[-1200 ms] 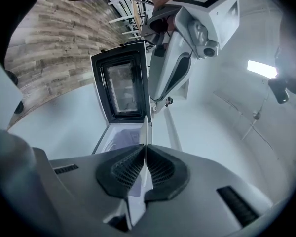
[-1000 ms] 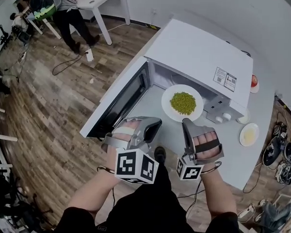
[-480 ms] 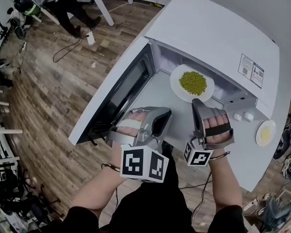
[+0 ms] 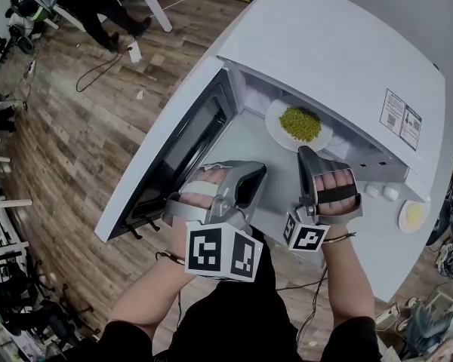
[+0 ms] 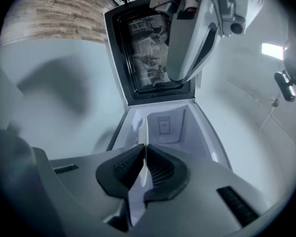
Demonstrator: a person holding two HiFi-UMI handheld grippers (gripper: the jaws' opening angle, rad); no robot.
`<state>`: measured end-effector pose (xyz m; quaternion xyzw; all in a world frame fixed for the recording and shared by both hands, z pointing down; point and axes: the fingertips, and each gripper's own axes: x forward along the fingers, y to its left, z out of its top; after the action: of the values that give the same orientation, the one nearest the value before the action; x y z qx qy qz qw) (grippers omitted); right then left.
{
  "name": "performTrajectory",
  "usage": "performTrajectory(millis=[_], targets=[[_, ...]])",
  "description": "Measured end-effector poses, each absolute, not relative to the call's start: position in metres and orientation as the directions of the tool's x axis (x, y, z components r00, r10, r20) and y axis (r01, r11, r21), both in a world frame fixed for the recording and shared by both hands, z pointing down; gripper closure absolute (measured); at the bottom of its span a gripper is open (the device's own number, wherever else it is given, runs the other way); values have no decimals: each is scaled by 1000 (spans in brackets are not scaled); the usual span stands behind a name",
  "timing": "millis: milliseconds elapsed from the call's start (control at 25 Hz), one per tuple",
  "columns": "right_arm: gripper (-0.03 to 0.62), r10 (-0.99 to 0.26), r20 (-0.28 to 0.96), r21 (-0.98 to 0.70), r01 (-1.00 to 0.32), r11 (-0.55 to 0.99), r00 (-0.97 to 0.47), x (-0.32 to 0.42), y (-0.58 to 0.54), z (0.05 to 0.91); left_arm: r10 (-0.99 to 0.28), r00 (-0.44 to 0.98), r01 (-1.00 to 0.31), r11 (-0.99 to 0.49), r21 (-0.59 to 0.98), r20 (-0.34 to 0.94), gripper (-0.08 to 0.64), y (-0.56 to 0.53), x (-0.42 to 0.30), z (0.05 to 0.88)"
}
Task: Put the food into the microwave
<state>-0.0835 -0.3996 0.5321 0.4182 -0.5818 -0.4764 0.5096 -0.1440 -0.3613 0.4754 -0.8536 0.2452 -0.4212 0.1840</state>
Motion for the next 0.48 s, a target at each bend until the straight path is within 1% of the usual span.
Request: performTrajectory(millis=[280,480], targets=[[569,-961,259,960,-83,266,-93,-74,-417,546,-543,534,-247,-833,-495,648,551,-366,-134,482],[569,-931,359,922,-132,364,-62,-71,-434,554,-522,528,-230,-847,-479,670,551,-362,-134,482]])
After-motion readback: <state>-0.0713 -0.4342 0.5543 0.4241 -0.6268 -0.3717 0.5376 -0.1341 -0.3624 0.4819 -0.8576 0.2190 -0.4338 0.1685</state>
